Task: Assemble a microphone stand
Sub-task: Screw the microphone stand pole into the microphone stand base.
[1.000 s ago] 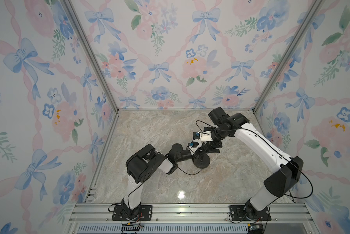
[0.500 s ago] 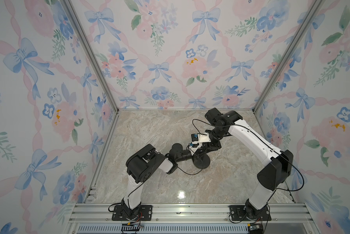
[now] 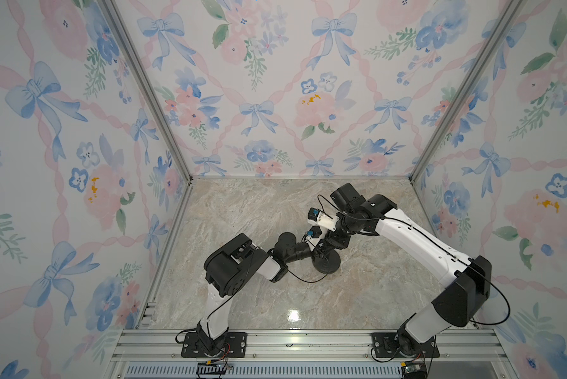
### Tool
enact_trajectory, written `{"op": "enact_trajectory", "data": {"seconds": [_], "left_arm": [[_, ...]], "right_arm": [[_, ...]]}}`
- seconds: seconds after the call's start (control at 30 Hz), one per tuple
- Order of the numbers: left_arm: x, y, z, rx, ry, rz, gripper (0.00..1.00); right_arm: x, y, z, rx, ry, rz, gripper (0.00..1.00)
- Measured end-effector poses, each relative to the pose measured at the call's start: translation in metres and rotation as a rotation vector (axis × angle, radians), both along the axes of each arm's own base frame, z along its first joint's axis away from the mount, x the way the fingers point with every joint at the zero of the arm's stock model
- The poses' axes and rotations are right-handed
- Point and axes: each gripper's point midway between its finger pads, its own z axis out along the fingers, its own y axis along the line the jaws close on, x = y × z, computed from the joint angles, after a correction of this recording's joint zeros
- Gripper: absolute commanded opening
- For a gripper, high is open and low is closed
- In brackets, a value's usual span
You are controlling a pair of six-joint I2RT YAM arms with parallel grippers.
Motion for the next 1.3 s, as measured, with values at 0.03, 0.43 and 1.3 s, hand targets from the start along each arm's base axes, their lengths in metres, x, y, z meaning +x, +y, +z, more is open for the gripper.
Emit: {"op": "enact_trajectory", "data": {"seconds": [0.03, 0.43, 1.3], "left_arm": [[0.001, 0.0, 0.0, 0.0, 0.0, 0.004, 0.45], [0.002, 0.001, -0.003, -0.023, 0.109, 0.006, 0.41], [0.007, 0.002, -0.001, -0.004, 0.03, 0.041, 0.12]], "right_arm": [[0.002, -0.001, 0.0, 0.006, 0.007, -0.044, 0.37], [0.002, -0.002, 0.001, 0.029, -0.016, -0.465, 0.34], [0.007, -0.041, 0.081, 0.14, -0.216, -0.213, 0.84]]}}
